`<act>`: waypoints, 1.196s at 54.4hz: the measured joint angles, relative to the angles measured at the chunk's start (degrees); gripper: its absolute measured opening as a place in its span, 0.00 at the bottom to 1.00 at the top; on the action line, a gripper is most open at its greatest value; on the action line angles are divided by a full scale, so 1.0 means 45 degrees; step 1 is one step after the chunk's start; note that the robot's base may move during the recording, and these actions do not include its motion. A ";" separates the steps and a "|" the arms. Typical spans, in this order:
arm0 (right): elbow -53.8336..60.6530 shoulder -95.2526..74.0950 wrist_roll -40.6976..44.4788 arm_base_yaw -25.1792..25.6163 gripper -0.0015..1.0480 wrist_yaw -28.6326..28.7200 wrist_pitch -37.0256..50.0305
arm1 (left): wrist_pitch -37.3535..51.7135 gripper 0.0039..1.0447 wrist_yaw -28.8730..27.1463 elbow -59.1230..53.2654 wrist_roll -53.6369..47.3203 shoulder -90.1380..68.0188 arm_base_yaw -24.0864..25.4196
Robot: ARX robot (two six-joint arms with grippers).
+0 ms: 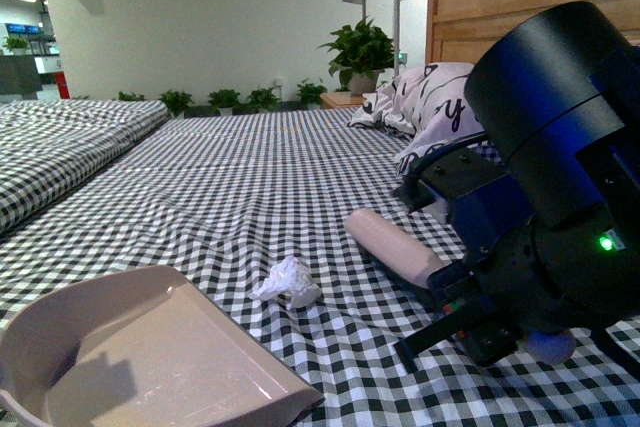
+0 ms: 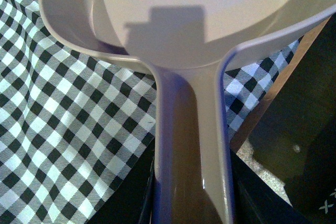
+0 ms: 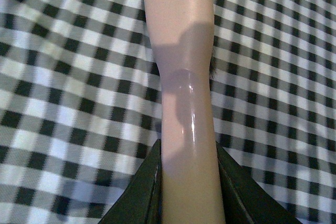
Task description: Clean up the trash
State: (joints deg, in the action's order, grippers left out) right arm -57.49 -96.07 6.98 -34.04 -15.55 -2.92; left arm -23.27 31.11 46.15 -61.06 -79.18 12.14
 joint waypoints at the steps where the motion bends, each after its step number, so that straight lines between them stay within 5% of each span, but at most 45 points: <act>1: 0.0005 0.0000 0.0000 -0.0058 0.21 0.0097 -0.0029 | 0.0000 0.26 0.0000 0.0000 0.0000 0.0000 0.0000; 11: 0.0228 0.0209 0.0024 -0.0835 0.21 0.1549 -0.0826 | 0.0000 0.26 0.0000 0.0000 0.0010 0.0000 0.0000; 23: 0.0180 0.2220 -0.0593 -0.1681 0.21 0.7528 -0.2429 | 0.0000 0.26 -0.0005 0.0000 0.0015 0.0000 0.0000; 35: -0.0427 0.2263 -0.1146 -0.0287 0.21 0.5260 -0.2030 | 0.0000 0.26 -0.0005 0.0000 0.0019 0.0000 0.0000; 51: -0.0500 0.3405 -0.1972 0.1904 0.21 0.6159 -0.1491 | 0.2720 0.26 0.0073 -0.0097 0.2521 0.0262 0.0092; 65: -0.0699 0.5552 -0.3041 0.4571 0.21 0.7494 -0.1622 | 0.4614 0.26 -0.1112 -0.0019 0.5319 0.1277 -0.0053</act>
State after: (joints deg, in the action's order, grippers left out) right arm -60.64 -71.09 -6.70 -13.47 18.17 -10.22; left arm -2.50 26.11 46.06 -37.12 -73.43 11.90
